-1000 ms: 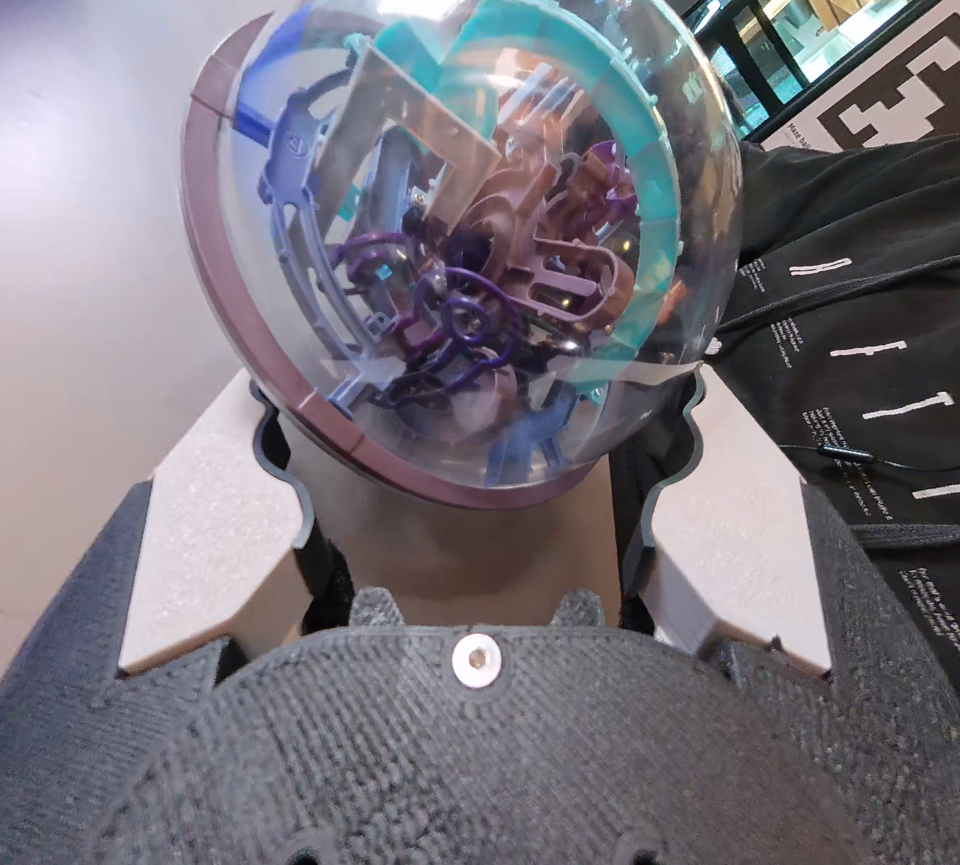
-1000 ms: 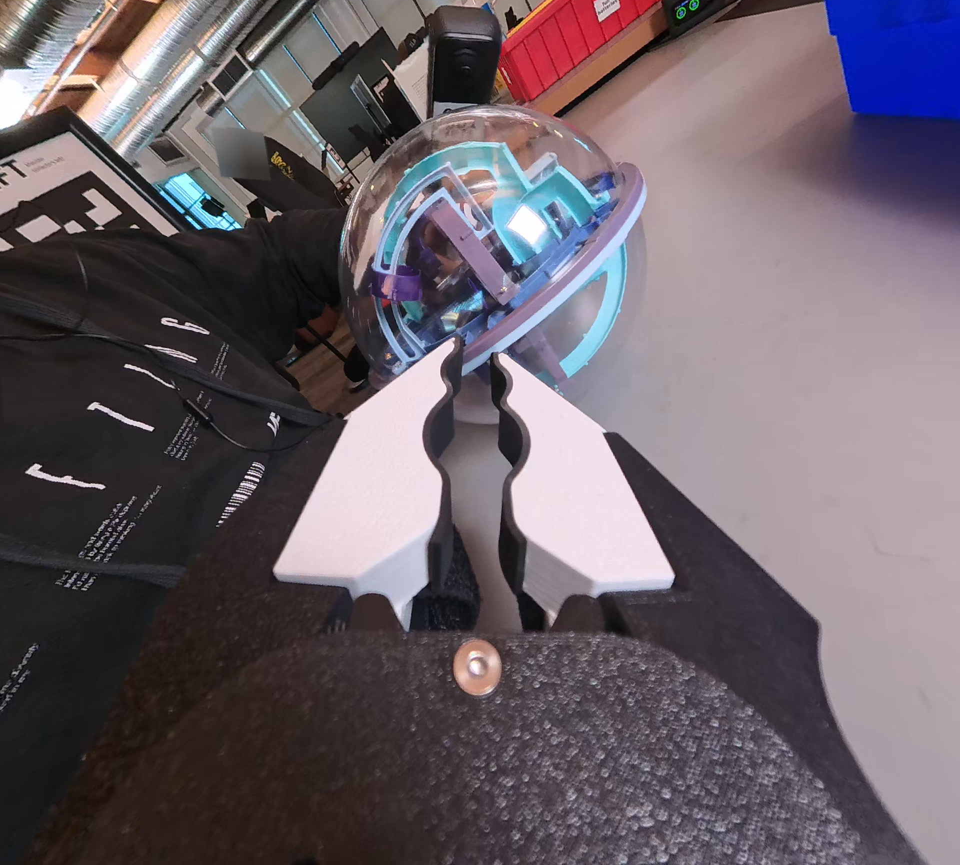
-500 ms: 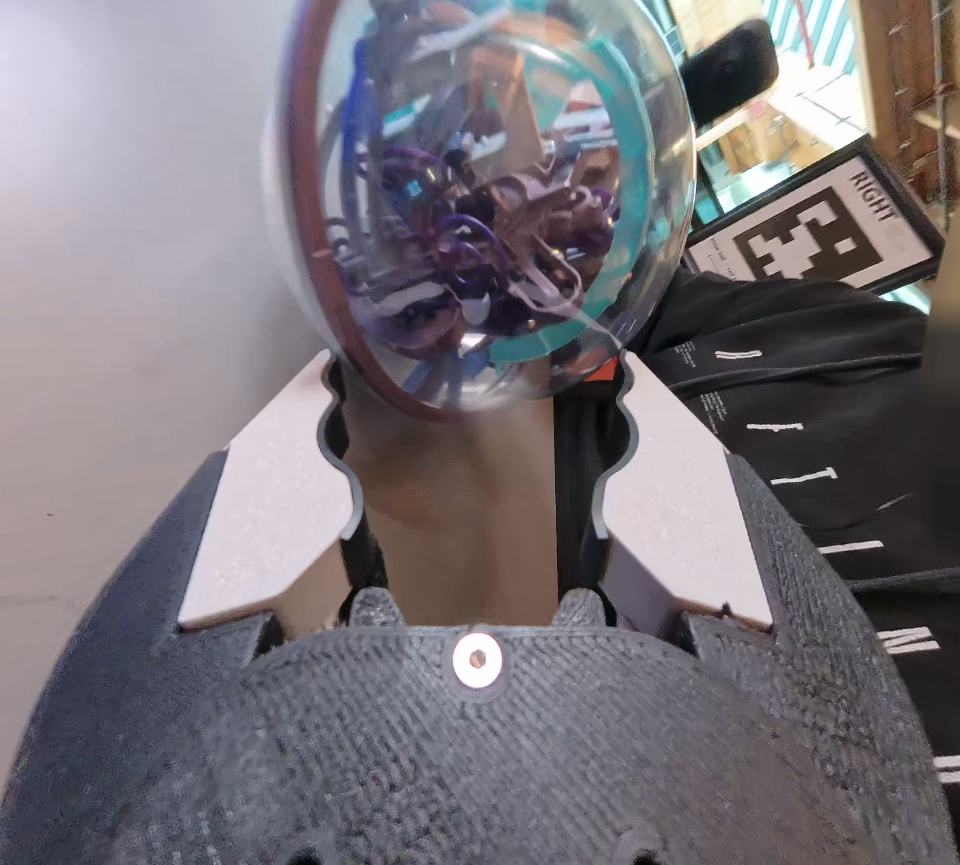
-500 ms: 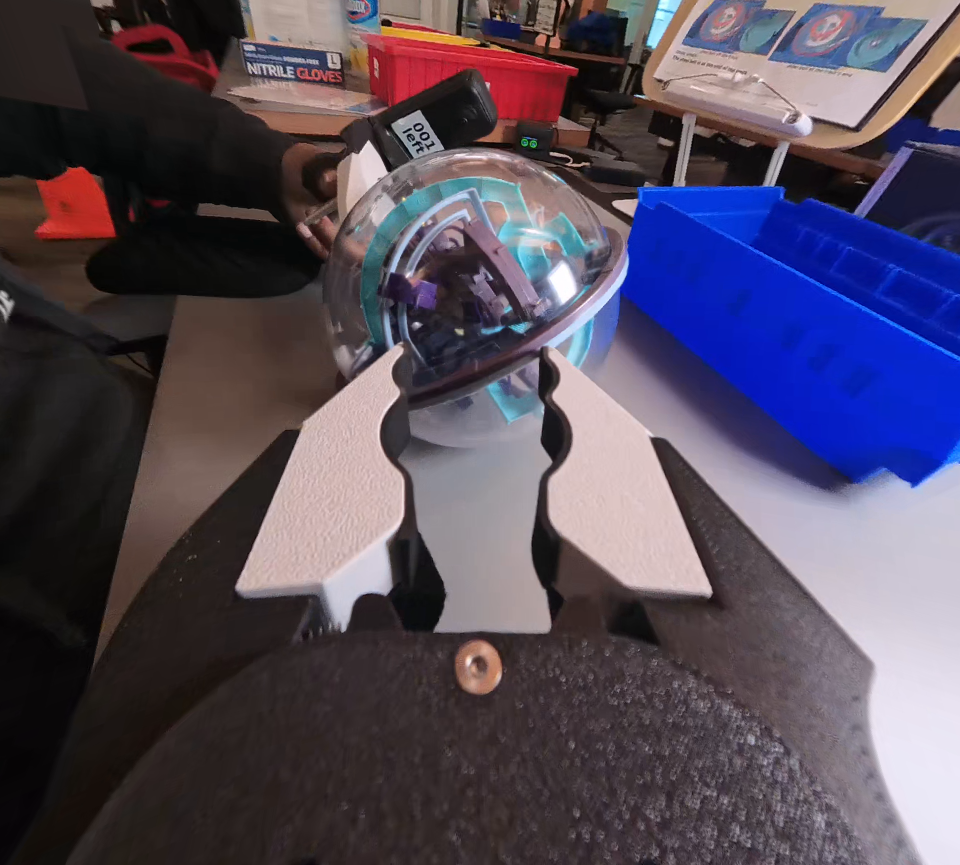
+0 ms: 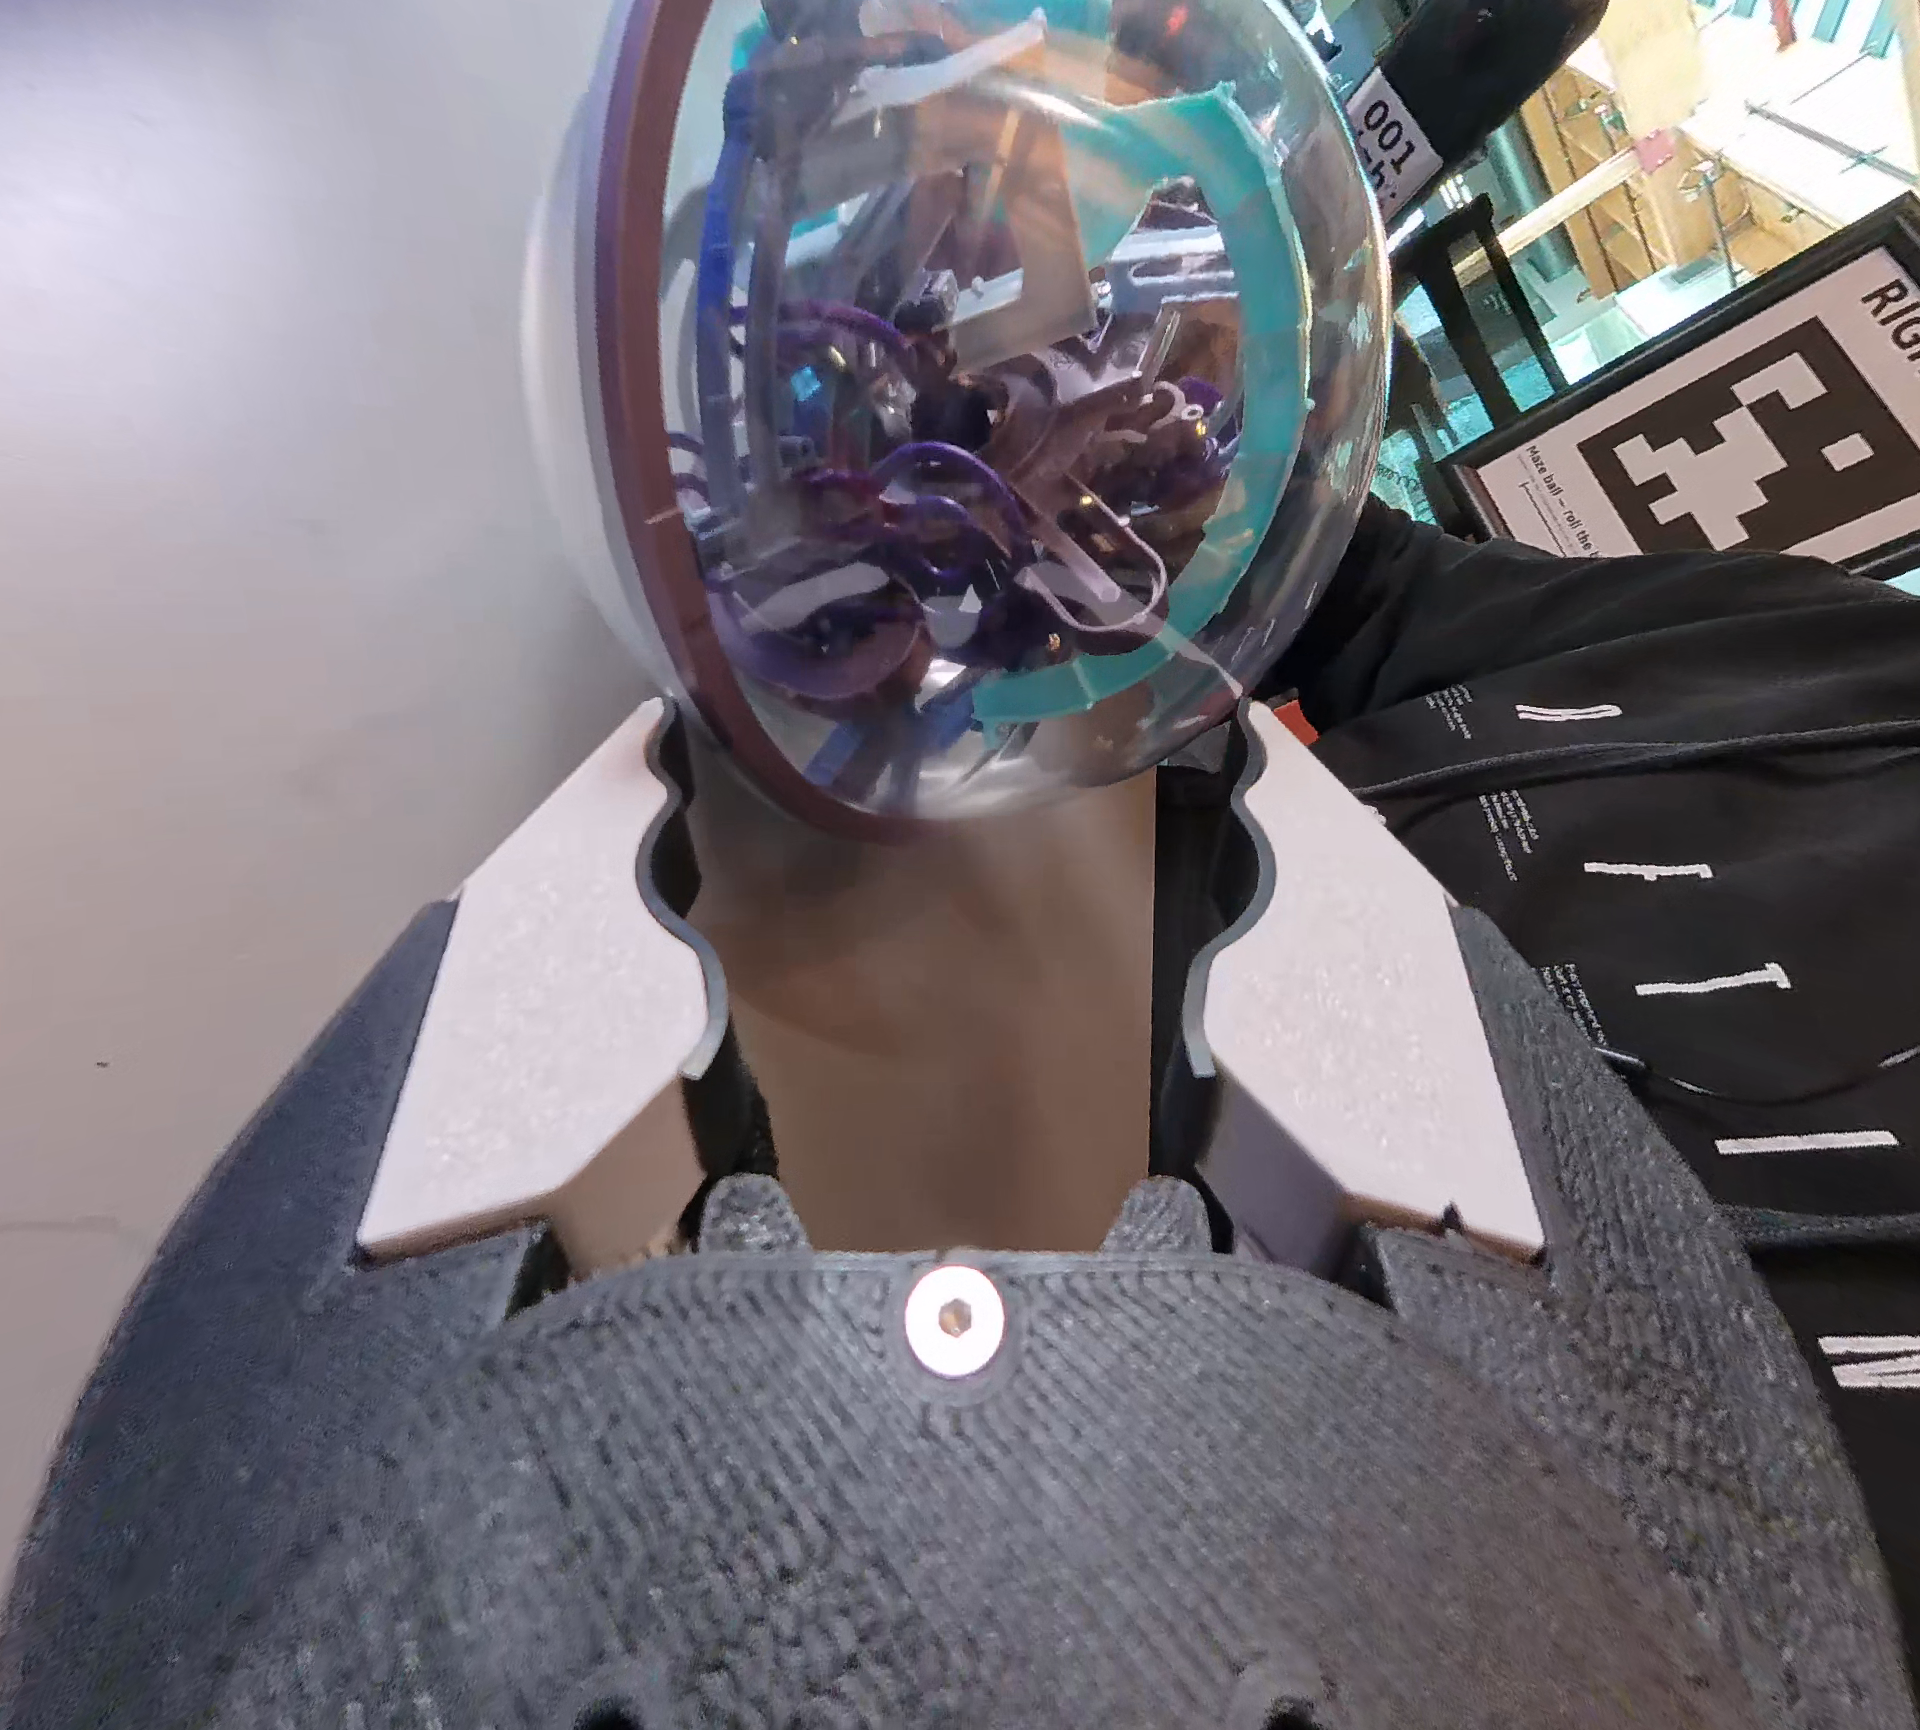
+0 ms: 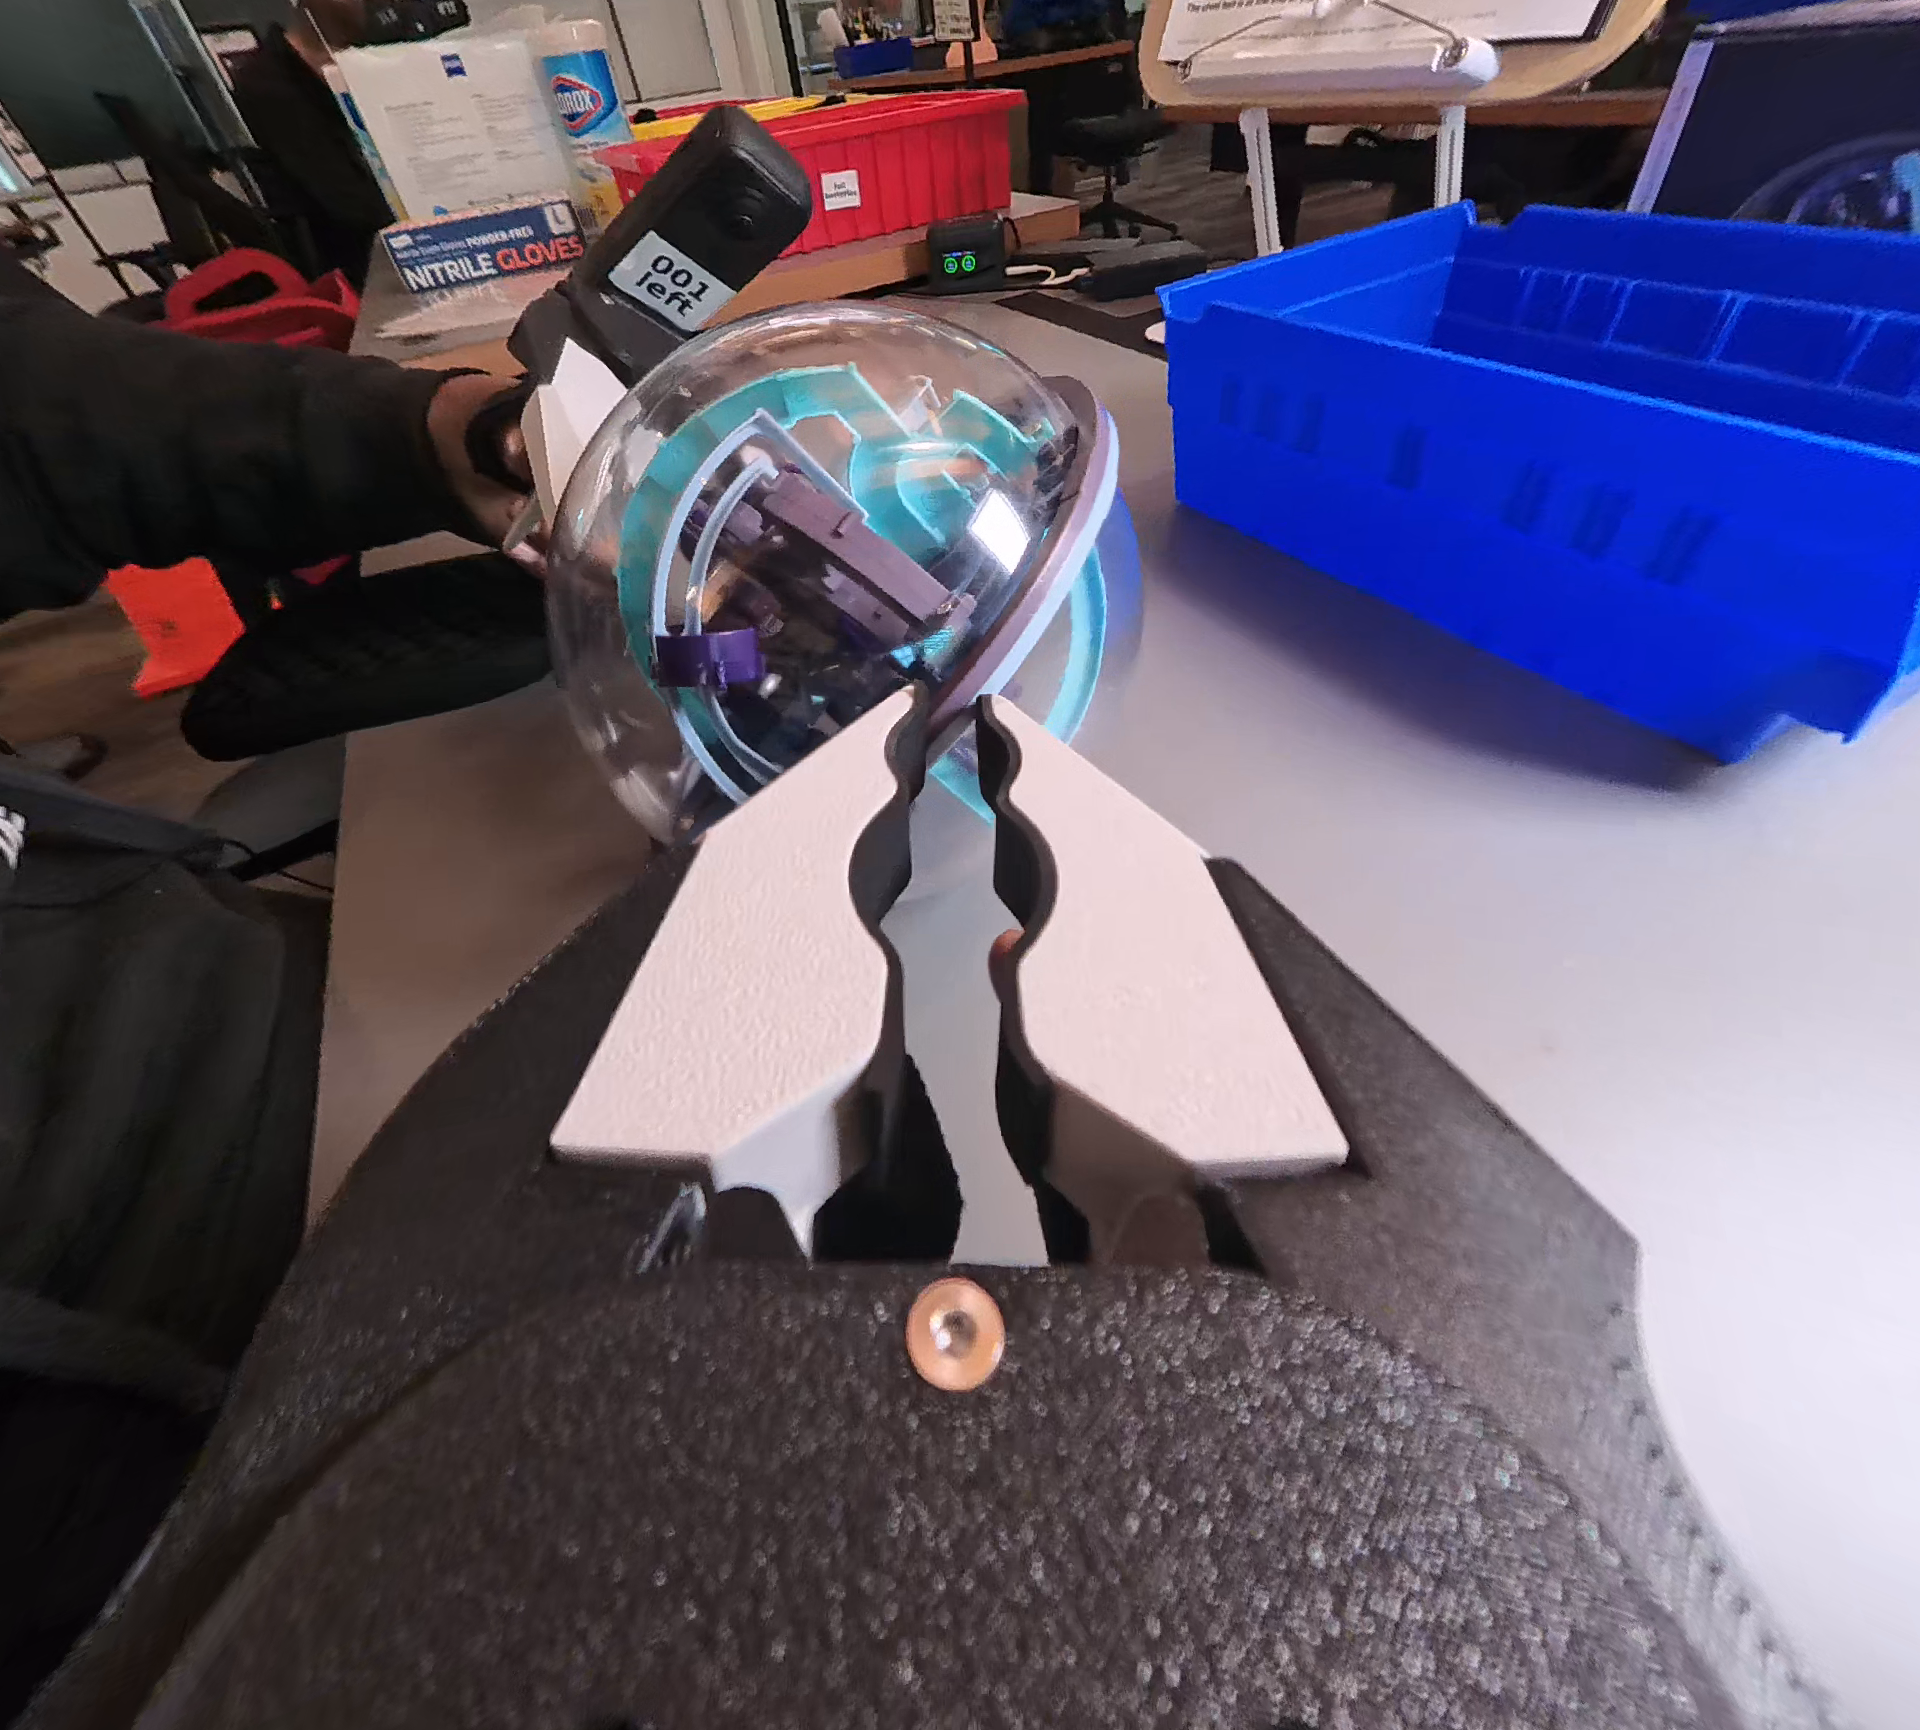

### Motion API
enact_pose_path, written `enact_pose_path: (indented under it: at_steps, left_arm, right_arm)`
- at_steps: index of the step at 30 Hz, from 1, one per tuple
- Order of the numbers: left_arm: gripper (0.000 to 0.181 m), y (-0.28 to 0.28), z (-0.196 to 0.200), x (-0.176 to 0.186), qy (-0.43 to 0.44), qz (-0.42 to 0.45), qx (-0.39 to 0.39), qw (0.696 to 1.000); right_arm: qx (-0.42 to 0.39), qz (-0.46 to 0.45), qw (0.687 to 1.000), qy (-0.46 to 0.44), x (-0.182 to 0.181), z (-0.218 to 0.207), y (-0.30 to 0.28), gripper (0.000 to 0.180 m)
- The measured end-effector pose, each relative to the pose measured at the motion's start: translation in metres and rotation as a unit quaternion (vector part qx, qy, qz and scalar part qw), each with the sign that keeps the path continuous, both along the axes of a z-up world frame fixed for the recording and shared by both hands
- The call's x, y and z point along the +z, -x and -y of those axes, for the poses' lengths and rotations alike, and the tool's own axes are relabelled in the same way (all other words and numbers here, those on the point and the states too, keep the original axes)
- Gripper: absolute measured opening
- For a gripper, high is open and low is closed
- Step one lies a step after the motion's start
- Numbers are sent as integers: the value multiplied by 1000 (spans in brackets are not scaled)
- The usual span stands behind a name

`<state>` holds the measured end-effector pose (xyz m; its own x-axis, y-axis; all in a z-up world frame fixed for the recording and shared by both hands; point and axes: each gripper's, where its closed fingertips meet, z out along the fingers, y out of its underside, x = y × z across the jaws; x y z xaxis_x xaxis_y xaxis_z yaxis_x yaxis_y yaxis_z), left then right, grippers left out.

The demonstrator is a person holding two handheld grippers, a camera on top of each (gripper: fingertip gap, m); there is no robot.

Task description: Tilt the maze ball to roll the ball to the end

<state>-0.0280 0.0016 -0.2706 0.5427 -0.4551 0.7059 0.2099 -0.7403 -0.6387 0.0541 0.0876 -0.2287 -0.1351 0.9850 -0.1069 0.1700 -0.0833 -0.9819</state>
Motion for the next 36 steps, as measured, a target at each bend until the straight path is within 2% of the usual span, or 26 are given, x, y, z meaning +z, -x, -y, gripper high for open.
enact_pose_path:
  at_steps: [3, 7, 11, 14, 17, 20, 23, 26, 31, 34, 36]
  left_arm:
    - [102, 0, 2, -1, -14, -28, -12, 999]
    - [133, 14, -8, 14, -97, -103, 1, 990]
    - [145, 22, -33, 45, -217, -224, -28, 950]
    - [152, 6, -51, 54, -273, -302, -94, 909]
    - [149, -8, -56, 37, -245, -348, -179, 887]
    - [151, -10, -65, 32, -217, -354, -188, 890]
    - [151, -5, -73, 32, -174, -339, -172, 908]
    - [151, 3, -81, 31, -124, -308, -142, 932]
    - [151, 8, -89, 29, -25, -234, -109, 966]
    - [151, 3, -87, 28, 14, -203, -111, 973]
    - [151, 7, -89, 28, 20, -206, -103, 973]
  right_arm:
    - [-1, 13, 999, 33, -2, -3, 0, 0]
    - [6, 31, 996, 80, -5, -6, 2, 0]
    - [13, 42, 993, 113, -4, -8, 9, 0]
    - [16, 48, 991, 124, -5, -9, 17, 0]
    - [13, 43, 991, 123, -5, -12, 24, 0]
    - [21, 25, 994, 102, -3, -12, 24, 11]
    - [32, 1, 999, 6, 0, -3, 15, 41]
    - [17, -1, 984, -175, -6, 6, 7, 59]
    - [-31, 5, 902, -430, -18, 19, 15, 49]
    - [-46, 7, 863, -503, -16, 21, 24, 48]
    - [-41, 6, 855, -517, -15, 21, 24, 31]
